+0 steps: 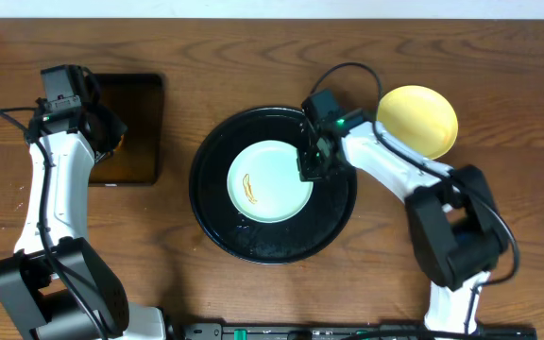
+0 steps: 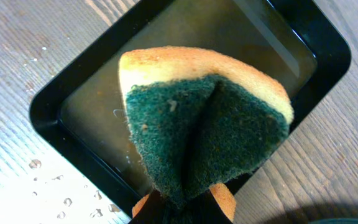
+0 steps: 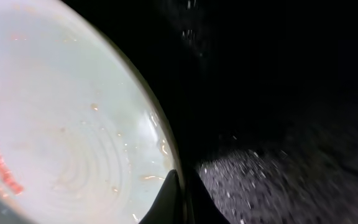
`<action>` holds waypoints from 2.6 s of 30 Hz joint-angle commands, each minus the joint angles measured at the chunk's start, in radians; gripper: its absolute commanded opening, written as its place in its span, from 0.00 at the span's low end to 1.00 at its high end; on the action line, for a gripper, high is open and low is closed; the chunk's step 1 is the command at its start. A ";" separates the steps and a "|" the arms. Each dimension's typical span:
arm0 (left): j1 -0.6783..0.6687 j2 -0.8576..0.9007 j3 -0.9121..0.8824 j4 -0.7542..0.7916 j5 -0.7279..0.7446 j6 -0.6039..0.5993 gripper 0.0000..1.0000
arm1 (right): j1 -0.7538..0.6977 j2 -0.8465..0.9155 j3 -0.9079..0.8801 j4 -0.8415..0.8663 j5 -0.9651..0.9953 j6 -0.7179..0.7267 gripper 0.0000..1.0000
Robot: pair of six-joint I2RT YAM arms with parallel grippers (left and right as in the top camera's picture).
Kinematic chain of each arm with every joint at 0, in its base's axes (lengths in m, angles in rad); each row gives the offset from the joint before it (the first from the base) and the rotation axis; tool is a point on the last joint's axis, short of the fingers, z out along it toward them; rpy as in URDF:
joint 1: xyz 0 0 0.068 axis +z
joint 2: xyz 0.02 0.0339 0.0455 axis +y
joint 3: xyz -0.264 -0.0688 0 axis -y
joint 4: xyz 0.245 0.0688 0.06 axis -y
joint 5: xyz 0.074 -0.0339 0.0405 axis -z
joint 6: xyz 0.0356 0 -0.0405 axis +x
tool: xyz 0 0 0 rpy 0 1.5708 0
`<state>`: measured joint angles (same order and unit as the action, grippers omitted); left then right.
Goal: Clean dirty plates on tray and stack at the side
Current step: 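Grasp the light-blue plate rim and pull it to the tray center, then scrub the light-blue plate with the sponge in the left gripper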
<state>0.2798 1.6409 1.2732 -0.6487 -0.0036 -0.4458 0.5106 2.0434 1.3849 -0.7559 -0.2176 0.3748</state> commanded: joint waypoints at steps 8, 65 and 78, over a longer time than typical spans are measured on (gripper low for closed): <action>-0.033 -0.055 -0.006 -0.019 0.364 0.165 0.08 | -0.088 0.104 0.024 0.088 -0.076 -0.010 0.01; -0.700 0.351 -0.016 -0.060 -0.299 -0.130 0.08 | -0.084 0.128 0.024 0.090 -0.006 0.103 0.01; -0.710 0.235 -0.006 0.114 0.096 -0.132 0.08 | -0.083 0.128 0.024 0.093 0.000 0.103 0.01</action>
<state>-0.4309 1.8870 1.2720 -0.5724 -0.0967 -0.5938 0.4240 2.1201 1.4376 -0.6422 -0.3244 0.4641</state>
